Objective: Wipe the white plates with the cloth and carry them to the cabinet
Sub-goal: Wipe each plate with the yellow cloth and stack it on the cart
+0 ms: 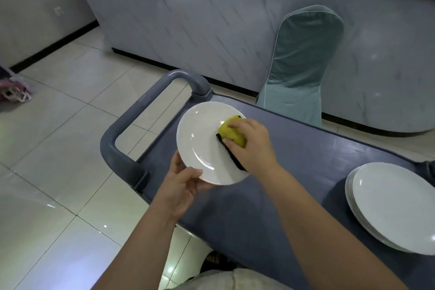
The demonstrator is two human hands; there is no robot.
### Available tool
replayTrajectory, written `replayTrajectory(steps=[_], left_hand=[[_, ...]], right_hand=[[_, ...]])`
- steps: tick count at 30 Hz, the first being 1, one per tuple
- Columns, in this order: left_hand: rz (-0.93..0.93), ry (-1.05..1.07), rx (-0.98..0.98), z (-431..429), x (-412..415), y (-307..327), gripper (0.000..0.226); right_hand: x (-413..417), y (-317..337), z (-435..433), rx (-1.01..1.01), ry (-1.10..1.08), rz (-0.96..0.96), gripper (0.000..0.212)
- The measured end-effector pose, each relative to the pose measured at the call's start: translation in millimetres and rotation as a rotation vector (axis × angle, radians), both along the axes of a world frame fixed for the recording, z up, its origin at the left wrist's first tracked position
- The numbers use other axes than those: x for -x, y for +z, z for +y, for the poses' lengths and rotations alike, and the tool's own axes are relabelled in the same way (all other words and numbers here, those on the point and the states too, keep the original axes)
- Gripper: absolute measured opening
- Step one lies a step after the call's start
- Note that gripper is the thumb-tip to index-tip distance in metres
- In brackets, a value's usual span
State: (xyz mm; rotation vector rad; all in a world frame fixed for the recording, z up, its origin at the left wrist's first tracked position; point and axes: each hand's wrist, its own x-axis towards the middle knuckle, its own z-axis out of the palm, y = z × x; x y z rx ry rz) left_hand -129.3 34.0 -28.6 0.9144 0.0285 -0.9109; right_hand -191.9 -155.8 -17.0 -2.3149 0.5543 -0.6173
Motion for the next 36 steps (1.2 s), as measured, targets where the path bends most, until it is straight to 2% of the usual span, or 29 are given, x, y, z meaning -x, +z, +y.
replayTrajectory(steps=[2,5,8,12,15,17,19,22,25,27,31,33,36], left_hand=[[0.010,0.034,0.018,-8,3,4,0.070],[-0.039,0.030,-0.012,-17,11,5,0.065],[-0.047,-0.064,-0.062,-28,28,3,0.064],[-0.092,-0.255,-0.063,-49,50,7,0.064],[-0.140,-0.284,-0.011,-65,50,13,0.063],[-0.154,-0.266,-0.003,-71,46,16,0.062],[-0.166,-0.260,-0.032,-73,44,17,0.063],[-0.188,-0.330,-0.044,-77,53,18,0.063],[-0.216,-0.421,-0.021,-87,65,23,0.062],[-0.223,-0.416,0.002,-93,66,28,0.062],[-0.218,-0.355,-0.004,-95,57,31,0.069],[-0.211,-0.349,-0.024,-96,57,29,0.069],[-0.206,-0.422,-0.028,-99,67,29,0.066]], right_hand=[[14,-1,14,0.071,0.145,0.012,0.041],[62,-13,12,0.313,0.273,-0.013,0.040],[96,-16,-34,0.432,0.122,-0.019,0.041],[72,11,-59,0.322,-0.179,-0.013,0.042],[59,16,-16,0.318,-0.027,-0.103,0.042],[86,0,-5,0.390,0.112,-0.110,0.042],[125,-12,-23,0.463,0.131,-0.098,0.039],[149,-5,-72,0.493,-0.111,-0.063,0.038],[113,21,-77,0.367,-0.290,-0.062,0.043],[96,27,-52,0.303,-0.193,-0.103,0.042],[142,-5,-29,0.386,0.052,-0.099,0.037],[165,-10,-50,0.420,-0.026,-0.093,0.036],[150,10,-82,0.374,-0.299,-0.075,0.033]])
